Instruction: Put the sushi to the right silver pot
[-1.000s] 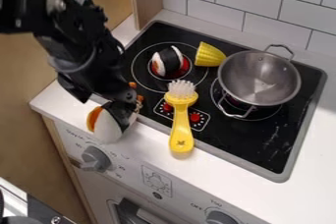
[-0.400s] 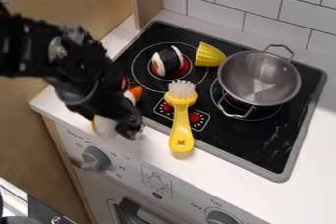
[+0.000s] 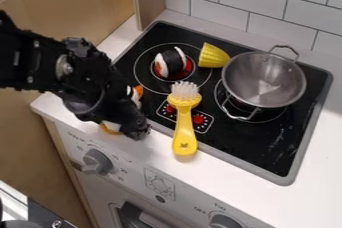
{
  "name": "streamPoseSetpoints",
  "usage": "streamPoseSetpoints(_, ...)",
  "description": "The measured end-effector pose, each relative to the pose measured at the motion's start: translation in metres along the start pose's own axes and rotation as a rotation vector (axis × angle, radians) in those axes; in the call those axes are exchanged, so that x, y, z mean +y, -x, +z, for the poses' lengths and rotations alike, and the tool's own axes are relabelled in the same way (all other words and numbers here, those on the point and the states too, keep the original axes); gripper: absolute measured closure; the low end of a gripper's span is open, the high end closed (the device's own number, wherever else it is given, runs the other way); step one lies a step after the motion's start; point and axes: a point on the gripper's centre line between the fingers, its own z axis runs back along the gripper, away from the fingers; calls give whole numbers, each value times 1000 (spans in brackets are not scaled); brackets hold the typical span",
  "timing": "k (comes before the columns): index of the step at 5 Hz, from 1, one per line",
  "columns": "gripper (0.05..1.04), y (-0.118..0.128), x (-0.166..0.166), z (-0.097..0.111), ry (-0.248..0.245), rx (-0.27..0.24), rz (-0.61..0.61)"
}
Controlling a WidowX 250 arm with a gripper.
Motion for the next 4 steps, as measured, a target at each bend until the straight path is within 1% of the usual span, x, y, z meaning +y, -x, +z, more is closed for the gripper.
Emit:
streamPoseSetpoints(1,409,0,-1,1,-9,30,-4)
streamPoseSetpoints(2,410,2,-3,12,-10,101,9)
streamPoseSetpoints(3,412,-6,-8,39,-61,146,42)
streamPoseSetpoints(4,412,-9,-13,58,-101,195,58)
